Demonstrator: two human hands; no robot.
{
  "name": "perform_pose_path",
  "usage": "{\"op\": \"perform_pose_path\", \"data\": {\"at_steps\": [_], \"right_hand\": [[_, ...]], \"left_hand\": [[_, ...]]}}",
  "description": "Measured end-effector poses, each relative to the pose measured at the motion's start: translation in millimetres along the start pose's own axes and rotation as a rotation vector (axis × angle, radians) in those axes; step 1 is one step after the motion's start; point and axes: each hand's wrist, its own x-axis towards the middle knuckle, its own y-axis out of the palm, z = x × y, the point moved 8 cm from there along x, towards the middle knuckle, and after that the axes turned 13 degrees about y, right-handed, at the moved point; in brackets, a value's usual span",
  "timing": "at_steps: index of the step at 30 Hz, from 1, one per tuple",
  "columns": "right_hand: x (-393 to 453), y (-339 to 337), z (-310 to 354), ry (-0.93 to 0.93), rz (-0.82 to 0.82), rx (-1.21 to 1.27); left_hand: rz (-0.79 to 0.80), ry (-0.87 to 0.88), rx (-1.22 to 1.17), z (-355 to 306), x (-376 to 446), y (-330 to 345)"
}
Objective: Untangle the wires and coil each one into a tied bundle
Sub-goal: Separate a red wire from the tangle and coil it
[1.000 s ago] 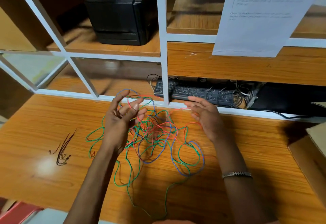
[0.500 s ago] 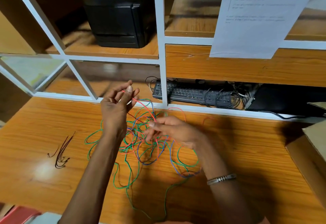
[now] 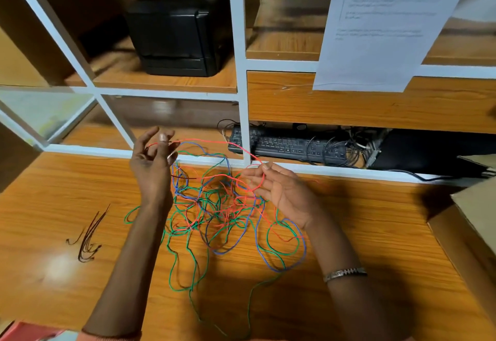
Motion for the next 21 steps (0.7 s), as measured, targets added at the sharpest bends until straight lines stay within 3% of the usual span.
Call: {"op": "perform_pose_path", "data": {"at_steps": [3,6,9,16,18,21], "right_hand": [[10,2,-19,0.058,-0.003,-0.065],[21,-8,-40,0.168,-0.082,-0.371],[21,-46,-36,0.210,-0.387,-0.596],[-18,-194,25,-0.046,-1.239,-0.833],[-18,-225,28,0.002,-1.301,-1.005],[-4,-258,8,0.234,-1.200,-1.287]], "left_hand": [[0.153,-0.114,0.045,10,-10,16],[0.380,-0.290,0.134,34,-34,38],[0.509,-0.368,0.224,58,-59,48],[0.572,-0.324,0.243,77,-89,62],[0.619,-0.325,0.231,80,-103,74],[0.703,-0.397,0.184,89,-132,98]]}}
